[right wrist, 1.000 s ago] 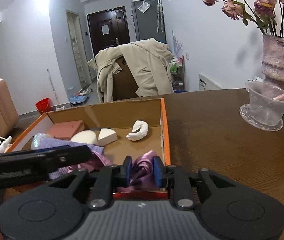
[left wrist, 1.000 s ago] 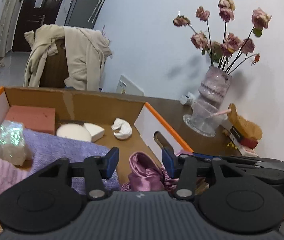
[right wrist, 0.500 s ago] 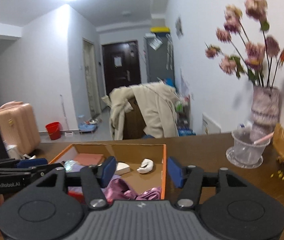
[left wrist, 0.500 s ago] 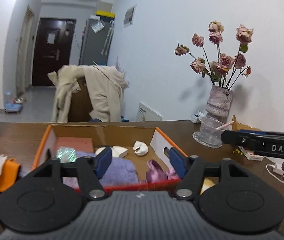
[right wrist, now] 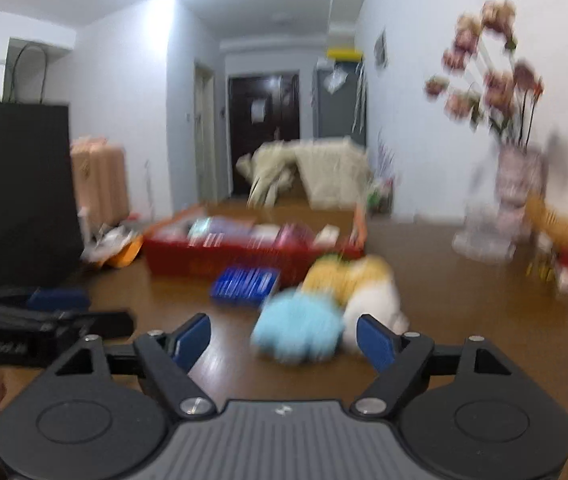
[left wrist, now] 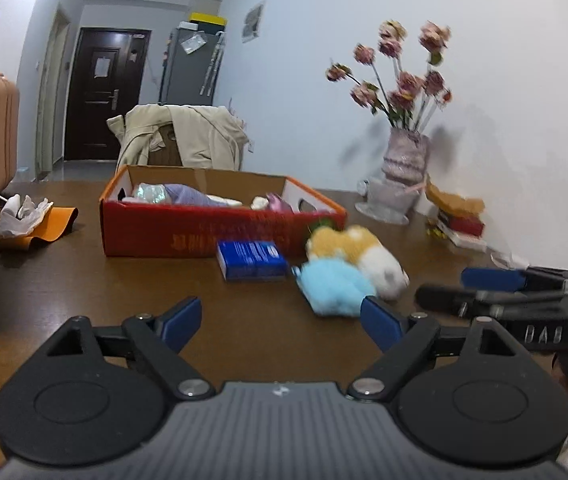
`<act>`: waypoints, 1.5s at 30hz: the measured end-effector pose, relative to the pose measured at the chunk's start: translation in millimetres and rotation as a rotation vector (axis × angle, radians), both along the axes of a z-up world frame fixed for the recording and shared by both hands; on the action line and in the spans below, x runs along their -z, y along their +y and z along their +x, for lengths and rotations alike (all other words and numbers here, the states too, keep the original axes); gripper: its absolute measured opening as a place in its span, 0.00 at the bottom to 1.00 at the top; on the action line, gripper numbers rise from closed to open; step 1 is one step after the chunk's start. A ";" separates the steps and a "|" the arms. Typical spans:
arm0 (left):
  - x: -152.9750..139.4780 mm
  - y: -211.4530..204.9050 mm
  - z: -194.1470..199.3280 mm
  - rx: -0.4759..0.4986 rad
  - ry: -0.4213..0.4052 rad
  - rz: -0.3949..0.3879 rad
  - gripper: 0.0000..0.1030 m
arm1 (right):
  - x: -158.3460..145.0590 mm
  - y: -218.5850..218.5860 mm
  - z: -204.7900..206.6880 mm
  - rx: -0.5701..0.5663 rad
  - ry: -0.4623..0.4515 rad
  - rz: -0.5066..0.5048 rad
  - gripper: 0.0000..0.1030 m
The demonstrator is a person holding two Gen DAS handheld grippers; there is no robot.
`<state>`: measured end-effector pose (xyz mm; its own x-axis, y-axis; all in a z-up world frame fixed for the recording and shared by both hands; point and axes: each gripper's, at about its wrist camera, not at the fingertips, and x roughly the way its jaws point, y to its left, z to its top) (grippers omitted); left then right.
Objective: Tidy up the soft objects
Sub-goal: 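Move both tools back toward the plush toys, then grasp the yellow-and-white sheep plush with both tools together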
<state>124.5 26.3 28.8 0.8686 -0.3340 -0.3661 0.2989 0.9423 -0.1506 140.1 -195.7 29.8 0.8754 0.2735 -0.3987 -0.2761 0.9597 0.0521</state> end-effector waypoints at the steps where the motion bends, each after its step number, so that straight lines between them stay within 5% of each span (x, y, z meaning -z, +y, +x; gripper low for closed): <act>1: 1.2 -1.1 -3.7 0.000 -0.005 0.012 0.86 | 3.8 3.0 -5.5 -0.010 0.014 -0.016 0.77; 9: -4.4 -3.3 -0.7 0.018 -0.019 0.006 0.87 | -1.3 3.1 -10.8 0.025 -0.002 -0.014 0.77; 18: -6.4 -16.6 46.9 0.019 0.034 0.006 0.86 | -2.3 -21.2 36.5 0.116 0.031 -0.031 0.77; 22: -7.2 -29.9 80.1 0.040 0.068 -0.014 0.78 | -10.0 -36.5 69.2 0.129 0.022 -0.044 0.76; 32: 5.2 -87.0 169.4 0.097 0.161 -0.016 0.50 | 12.4 -55.3 161.4 0.070 0.161 0.000 0.68; 41: 22.9 -111.2 222.9 0.146 0.248 -0.041 0.32 | 37.9 -73.8 177.6 0.044 0.227 0.105 0.45; 45: 24.2 -123.5 226.9 0.180 0.241 -0.044 0.31 | 36.0 -81.2 174.8 0.087 0.230 0.101 0.44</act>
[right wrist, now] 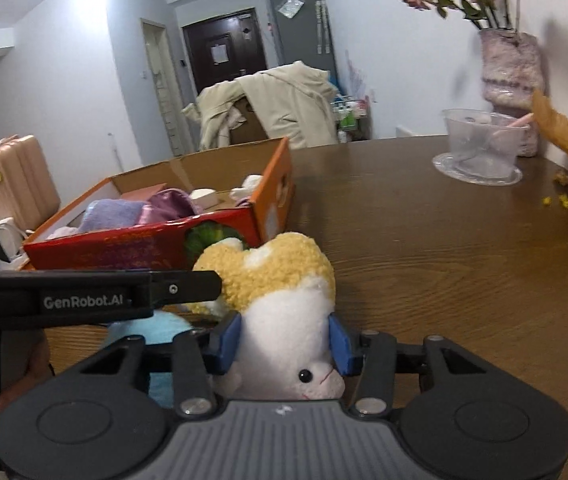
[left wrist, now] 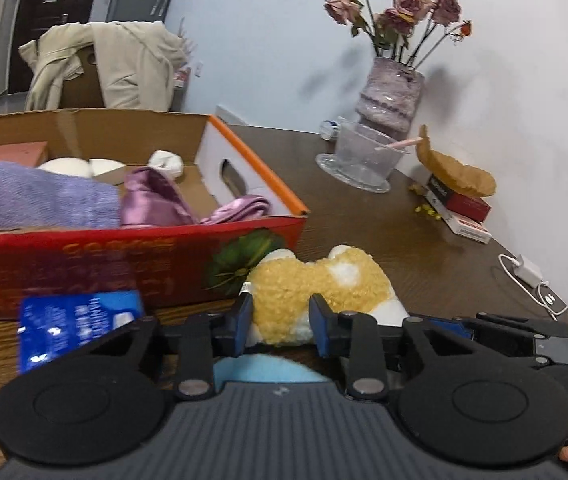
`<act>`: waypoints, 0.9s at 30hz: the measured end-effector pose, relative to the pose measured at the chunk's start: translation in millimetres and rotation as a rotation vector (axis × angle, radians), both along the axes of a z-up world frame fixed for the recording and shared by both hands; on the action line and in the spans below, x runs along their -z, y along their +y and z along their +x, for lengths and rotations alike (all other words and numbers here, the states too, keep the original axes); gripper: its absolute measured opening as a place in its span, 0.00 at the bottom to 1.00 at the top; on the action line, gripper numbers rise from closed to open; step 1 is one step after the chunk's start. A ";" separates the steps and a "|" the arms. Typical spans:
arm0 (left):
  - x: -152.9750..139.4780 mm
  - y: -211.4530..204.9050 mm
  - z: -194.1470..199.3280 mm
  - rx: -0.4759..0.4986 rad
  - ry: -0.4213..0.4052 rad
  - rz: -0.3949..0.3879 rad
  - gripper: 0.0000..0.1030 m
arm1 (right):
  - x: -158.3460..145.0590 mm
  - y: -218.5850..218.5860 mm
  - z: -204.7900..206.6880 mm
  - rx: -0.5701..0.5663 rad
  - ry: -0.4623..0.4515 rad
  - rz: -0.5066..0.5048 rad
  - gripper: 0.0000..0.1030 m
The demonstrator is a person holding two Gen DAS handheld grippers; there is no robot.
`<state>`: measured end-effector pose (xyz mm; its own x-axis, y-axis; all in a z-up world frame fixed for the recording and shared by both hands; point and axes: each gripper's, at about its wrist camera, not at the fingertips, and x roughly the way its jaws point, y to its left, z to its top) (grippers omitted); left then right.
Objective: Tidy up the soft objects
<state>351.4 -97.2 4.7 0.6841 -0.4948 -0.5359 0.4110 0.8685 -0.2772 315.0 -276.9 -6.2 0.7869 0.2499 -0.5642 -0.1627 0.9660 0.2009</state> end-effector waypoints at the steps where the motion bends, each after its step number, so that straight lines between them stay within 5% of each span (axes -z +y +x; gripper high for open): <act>1: -0.2 -4.7 1.5 0.008 0.000 -0.009 0.30 | -0.9 -1.6 -2.5 0.025 0.002 -0.004 0.44; 6: -5.0 -25.7 -5.1 0.031 -0.027 0.005 0.32 | -8.5 2.9 -36.2 0.047 0.000 -0.020 0.44; 12: -18.5 19.0 -43.2 -0.075 -0.091 0.028 0.44 | -23.4 21.1 -90.0 -0.261 -0.025 0.063 0.41; 16: -34.3 49.2 -82.4 -0.133 -0.111 -0.004 0.47 | -37.3 -7.9 -84.5 -0.106 -0.102 0.076 0.48; 17: -35.5 52.0 -91.5 -0.131 -0.097 -0.025 0.48 | -38.2 -15.0 -76.4 -0.077 -0.113 0.089 0.57; 21: -27.0 47.6 -126.9 -0.048 -0.021 -0.110 0.50 | -33.8 -22.3 -42.6 -0.139 -0.147 0.128 0.65; 23: -19.8 40.8 -139.4 -0.001 -0.030 -0.153 0.66 | -25.6 -19.4 -26.8 -0.143 -0.101 0.117 0.60; 24: -16.1 36.5 -144.0 0.004 -0.031 -0.166 0.68 | -21.3 -19.2 -22.2 -0.136 -0.075 0.118 0.48; 27: -6.3 22.3 -149.8 0.008 -0.024 -0.116 0.63 | -11.3 -19.1 -39.3 -0.114 -0.021 0.142 0.36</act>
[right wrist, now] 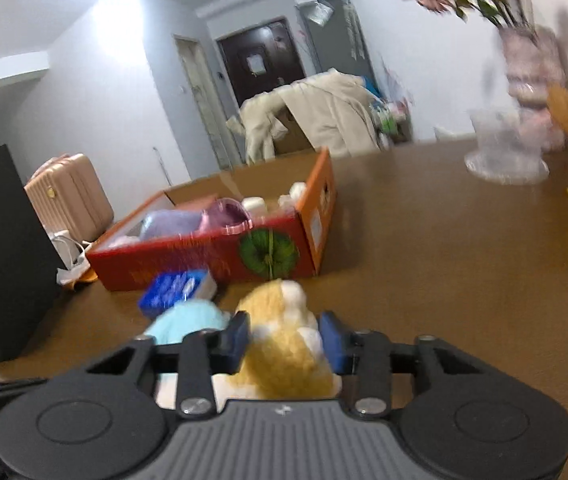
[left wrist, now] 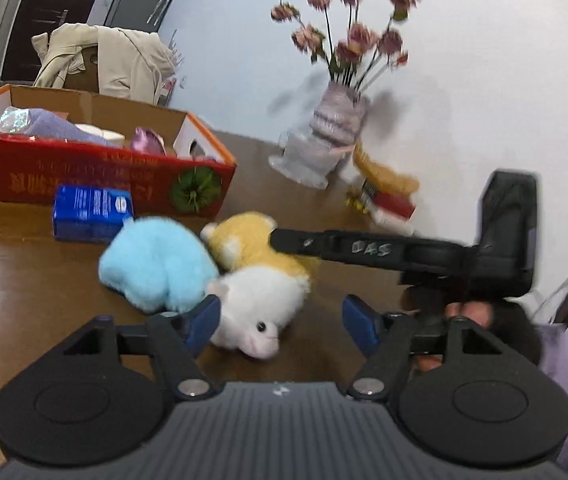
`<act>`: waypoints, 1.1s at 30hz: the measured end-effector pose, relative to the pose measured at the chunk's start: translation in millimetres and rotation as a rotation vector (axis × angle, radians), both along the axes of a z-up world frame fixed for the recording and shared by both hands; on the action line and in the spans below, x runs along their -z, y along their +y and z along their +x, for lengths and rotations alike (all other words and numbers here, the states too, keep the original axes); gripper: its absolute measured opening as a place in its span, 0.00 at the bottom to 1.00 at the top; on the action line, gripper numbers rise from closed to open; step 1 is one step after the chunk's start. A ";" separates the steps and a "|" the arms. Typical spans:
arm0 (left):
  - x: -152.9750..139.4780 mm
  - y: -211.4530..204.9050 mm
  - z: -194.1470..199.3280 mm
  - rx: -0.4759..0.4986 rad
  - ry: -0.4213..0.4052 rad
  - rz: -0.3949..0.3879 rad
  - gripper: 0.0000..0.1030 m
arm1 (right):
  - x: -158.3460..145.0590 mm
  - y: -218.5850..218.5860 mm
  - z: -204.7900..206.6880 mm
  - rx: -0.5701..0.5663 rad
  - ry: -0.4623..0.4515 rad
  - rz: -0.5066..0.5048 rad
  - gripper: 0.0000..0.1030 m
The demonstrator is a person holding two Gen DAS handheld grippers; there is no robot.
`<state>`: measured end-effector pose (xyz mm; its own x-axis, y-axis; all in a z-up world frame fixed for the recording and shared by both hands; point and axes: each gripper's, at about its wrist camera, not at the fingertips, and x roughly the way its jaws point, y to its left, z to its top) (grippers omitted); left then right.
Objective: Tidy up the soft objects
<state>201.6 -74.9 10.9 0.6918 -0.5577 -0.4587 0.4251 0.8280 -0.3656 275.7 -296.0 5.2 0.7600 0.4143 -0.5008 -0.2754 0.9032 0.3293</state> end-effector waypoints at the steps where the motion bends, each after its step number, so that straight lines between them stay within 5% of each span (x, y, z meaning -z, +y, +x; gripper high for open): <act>1: 3.0 -2.2 -1.0 -0.010 0.008 0.032 0.55 | 2.7 -1.2 -14.0 0.013 0.007 0.019 0.36; 3: 10.2 3.0 -1.3 -0.040 0.042 0.056 0.45 | 3.2 -3.5 -35.6 0.046 0.034 0.046 0.36; 8: 15.4 29.1 -11.8 -0.096 0.080 -0.019 0.45 | -11.5 -1.1 -87.8 0.020 0.013 0.054 0.37; 14: 16.5 23.4 -14.1 -0.084 0.070 -0.005 0.45 | -10.7 -3.4 -83.2 0.063 0.031 0.029 0.38; 21: 12.7 47.1 -9.6 -0.262 0.061 0.033 0.45 | -20.6 17.3 -109.0 -0.059 -0.020 0.024 0.37; 24: 4.7 52.0 -19.3 -0.234 0.073 -0.027 0.50 | -25.0 3.0 -106.5 0.001 -0.047 0.025 0.53; 26: 0.2 46.3 -26.3 -0.177 0.092 -0.090 0.63 | -18.4 -6.6 -95.9 0.032 -0.017 0.022 0.53; 29: 2.1 26.4 -31.0 -0.102 0.103 -0.113 0.67 | -4.7 -16.6 -77.6 0.011 0.023 0.063 0.53; 33: 15.6 14.4 -18.9 -0.116 0.171 -0.124 0.66 | 12.5 -19.8 -56.0 -0.006 0.088 0.148 0.54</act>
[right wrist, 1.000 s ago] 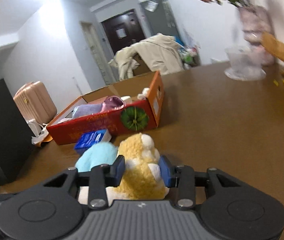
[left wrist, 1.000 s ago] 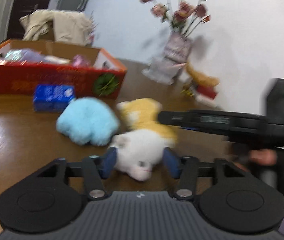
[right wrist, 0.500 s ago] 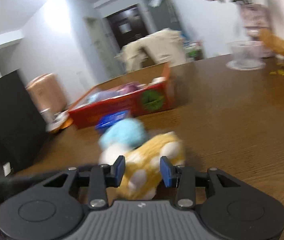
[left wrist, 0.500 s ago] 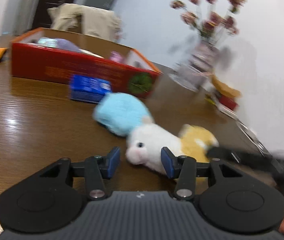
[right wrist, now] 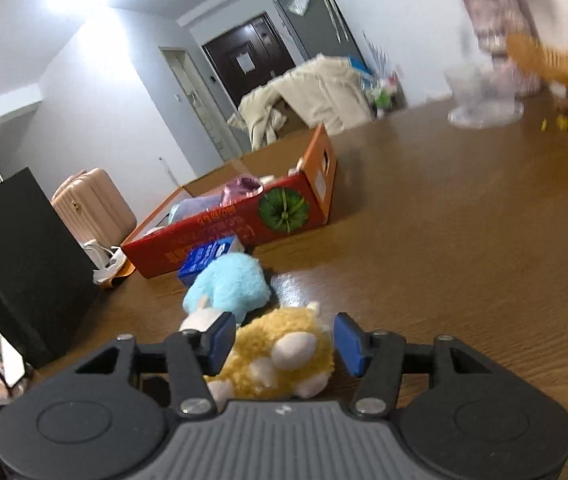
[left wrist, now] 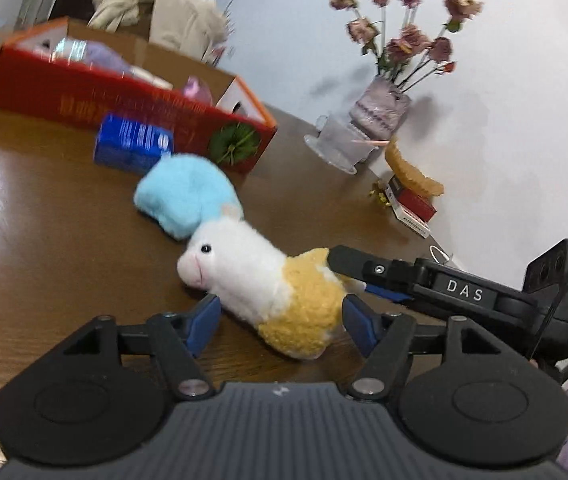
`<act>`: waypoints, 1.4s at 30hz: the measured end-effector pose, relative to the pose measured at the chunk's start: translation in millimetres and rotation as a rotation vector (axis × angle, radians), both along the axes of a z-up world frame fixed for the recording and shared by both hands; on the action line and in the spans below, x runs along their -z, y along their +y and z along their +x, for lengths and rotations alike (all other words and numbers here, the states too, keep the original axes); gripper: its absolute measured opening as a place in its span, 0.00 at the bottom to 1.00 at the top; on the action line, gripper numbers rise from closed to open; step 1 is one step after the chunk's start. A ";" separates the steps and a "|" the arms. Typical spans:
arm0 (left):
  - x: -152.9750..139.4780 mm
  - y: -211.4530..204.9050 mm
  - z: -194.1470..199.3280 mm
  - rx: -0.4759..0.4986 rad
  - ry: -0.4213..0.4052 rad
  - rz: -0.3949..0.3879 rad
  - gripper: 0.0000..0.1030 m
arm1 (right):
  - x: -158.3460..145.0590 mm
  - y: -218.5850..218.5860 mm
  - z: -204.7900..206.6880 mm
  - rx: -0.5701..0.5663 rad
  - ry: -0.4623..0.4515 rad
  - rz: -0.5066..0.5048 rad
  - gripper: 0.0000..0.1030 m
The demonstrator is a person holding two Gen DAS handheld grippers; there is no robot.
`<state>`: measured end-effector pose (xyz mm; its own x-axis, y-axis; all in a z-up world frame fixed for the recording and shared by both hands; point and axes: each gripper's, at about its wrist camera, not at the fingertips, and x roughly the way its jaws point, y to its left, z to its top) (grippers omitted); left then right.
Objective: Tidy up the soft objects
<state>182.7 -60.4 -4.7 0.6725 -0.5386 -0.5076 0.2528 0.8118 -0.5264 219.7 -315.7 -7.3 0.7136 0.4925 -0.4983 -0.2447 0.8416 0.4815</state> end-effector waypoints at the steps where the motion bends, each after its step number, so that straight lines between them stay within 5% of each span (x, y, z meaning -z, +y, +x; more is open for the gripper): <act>1: 3.3 0.2 3.5 -0.008 0.015 -0.019 0.64 | 4.1 0.3 2.7 -0.009 0.015 0.018 0.54; 5: -1.7 0.1 4.9 0.019 0.020 -0.053 0.57 | -1.1 3.3 -2.6 -0.011 0.020 0.029 0.46; 11: -50.7 13.8 22.4 0.020 -0.118 -0.108 0.56 | -54.5 2.0 -7.2 -0.010 -0.120 0.055 0.42; 15: -87.7 24.5 86.1 -0.035 -0.212 -0.078 0.56 | -76.9 17.5 63.4 -0.033 -0.158 0.063 0.42; 19: -104.0 37.2 178.1 -0.076 -0.210 -0.048 0.56 | -88.3 39.5 152.3 -0.019 -0.151 0.055 0.42; 27: -56.4 48.9 311.9 -0.103 -0.048 0.018 0.52 | -57.7 91.9 265.6 0.026 -0.063 -0.134 0.40; 31: -29.0 48.1 331.1 -0.105 0.021 0.102 0.49 | -38.4 110.7 272.4 0.013 -0.050 -0.286 0.37; 34: -25.2 54.3 328.9 -0.103 0.009 0.080 0.49 | -37.7 116.6 269.3 0.001 -0.058 -0.331 0.37; 42: -69.8 66.0 289.9 -0.116 -0.092 0.118 0.49 | -72.6 99.4 246.2 0.035 -0.128 -0.311 0.38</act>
